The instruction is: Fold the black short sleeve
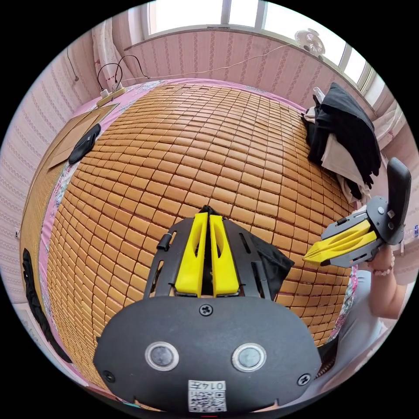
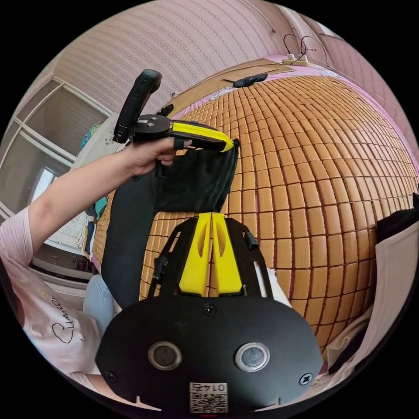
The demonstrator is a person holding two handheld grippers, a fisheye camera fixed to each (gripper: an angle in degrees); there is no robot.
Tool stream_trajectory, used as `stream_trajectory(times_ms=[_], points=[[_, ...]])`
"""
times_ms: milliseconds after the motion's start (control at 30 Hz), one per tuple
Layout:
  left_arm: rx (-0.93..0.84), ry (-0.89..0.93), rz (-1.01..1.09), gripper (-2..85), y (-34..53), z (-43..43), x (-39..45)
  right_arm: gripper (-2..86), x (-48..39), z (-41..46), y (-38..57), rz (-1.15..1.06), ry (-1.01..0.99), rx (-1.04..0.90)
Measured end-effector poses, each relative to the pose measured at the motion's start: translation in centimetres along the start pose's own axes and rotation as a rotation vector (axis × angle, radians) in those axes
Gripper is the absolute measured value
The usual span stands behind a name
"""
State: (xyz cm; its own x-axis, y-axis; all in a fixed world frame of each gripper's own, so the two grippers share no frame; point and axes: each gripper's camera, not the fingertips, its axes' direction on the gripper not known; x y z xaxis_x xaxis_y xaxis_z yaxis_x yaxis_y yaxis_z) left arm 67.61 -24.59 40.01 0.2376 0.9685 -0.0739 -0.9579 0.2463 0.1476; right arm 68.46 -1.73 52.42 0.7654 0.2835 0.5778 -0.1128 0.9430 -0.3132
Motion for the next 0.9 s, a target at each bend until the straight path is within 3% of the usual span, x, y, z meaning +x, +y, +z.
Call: stream_trajectory(times_ms=[167, 400, 667, 900], points=[[-0.001, -0.033, 0.024, -0.9, 0.1, 0.2, 0.6, 2.6, -0.2, 0.7, -0.5, 0.014, 0.022, 0.069], [-0.011, -0.037, 0.018, -0.9, 1.3, 0.3, 0.5, 1.0, -1.6, 3.7, -2.1, -0.028, 0.088, -0.049], [0.033, 0.009, -0.047, 0.1, 4.3, 0.3, -0.5, 0.8, -0.6, 4.2, -2.5, -0.024, 0.019, -0.087], [0.238, 0.027, -0.151, 3.6, 8.8, -5.0, -4.1, 2.2, -0.7, 4.6, -2.8, -0.023, 0.06, -0.063]])
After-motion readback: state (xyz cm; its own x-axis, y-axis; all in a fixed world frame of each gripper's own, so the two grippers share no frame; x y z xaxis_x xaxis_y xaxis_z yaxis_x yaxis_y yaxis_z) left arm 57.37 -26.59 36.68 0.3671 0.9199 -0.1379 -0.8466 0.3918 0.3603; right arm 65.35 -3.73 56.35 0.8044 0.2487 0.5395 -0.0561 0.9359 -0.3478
